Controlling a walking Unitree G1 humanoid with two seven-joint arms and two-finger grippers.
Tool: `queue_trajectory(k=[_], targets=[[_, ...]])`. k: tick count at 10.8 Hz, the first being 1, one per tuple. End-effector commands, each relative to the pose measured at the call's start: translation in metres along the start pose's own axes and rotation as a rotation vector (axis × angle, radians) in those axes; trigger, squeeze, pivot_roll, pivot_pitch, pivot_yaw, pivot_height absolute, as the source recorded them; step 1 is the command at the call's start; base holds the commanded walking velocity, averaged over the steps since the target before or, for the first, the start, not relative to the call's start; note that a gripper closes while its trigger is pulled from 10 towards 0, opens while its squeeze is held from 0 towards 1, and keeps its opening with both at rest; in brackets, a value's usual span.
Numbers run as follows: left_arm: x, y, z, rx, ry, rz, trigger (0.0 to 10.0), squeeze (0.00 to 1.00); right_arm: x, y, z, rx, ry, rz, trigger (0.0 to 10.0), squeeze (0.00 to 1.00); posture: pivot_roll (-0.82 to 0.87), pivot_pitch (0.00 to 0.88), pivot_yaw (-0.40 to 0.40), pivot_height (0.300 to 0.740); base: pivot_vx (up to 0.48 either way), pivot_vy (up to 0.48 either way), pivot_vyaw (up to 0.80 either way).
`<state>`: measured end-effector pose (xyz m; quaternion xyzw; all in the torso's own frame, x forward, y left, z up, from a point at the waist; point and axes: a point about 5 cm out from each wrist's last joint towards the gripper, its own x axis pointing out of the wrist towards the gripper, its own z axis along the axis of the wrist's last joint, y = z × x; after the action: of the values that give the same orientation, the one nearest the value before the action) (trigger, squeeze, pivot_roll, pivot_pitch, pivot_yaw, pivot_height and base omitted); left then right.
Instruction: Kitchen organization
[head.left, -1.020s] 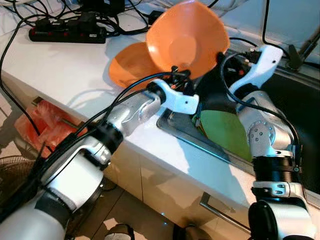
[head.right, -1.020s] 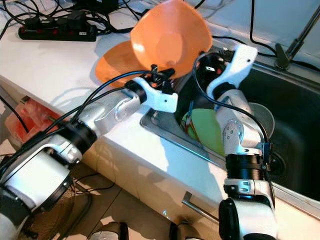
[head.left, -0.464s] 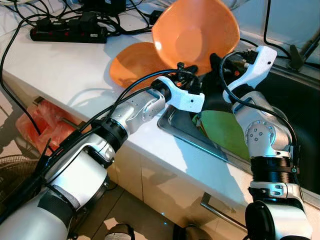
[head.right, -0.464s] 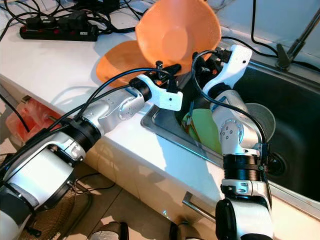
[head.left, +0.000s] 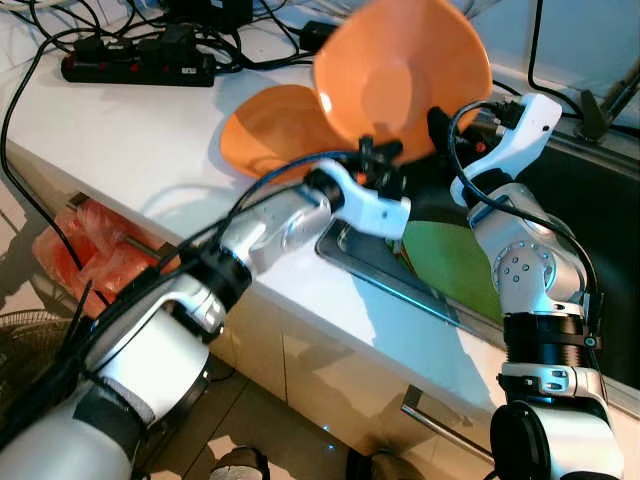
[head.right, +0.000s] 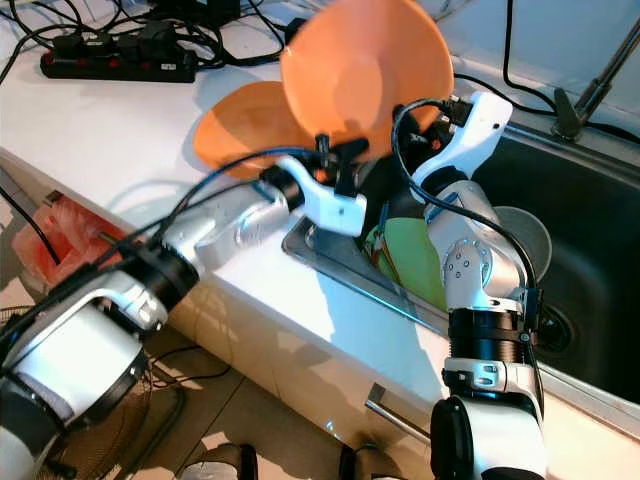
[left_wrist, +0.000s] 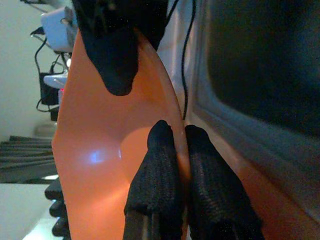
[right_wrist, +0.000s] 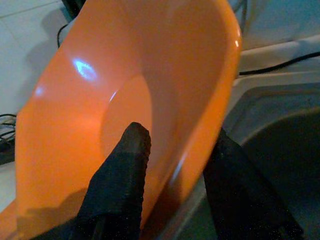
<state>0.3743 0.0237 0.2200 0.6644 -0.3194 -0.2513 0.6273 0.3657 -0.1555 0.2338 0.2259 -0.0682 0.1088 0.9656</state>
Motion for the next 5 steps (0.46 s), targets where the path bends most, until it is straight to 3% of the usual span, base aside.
queue_trajectory(k=[1, 2, 5], targets=[[0.0016, 0.008, 0.0069, 0.02, -0.042, 0.046, 10.0, 0.0, -0.0021, -0.0056, 0.0006, 0.013, -0.002, -0.023, 4.2, 0.0, 0.03, 0.122, -0.017, 0.74, 0.0, 0.0, 0.0], [0.0007, 0.0082, 0.0065, 0.02, -0.042, 0.046, 10.0, 0.0, -0.0016, -0.0053, -0.0001, 0.015, -0.004, -0.024, 0.0, 0.0, 0.03, 0.122, -0.019, 0.74, 0.0, 0.0, 0.0], [-0.0007, 0.0084, 0.0062, 0.011, -0.036, 0.049, 10.0, 0.0, -0.0017, -0.0071, 0.0023, 0.021, -0.02, -0.038, 0.0, 0.0, 0.03, 0.122, -0.02, 0.74, 0.0, 0.0, 0.0]])
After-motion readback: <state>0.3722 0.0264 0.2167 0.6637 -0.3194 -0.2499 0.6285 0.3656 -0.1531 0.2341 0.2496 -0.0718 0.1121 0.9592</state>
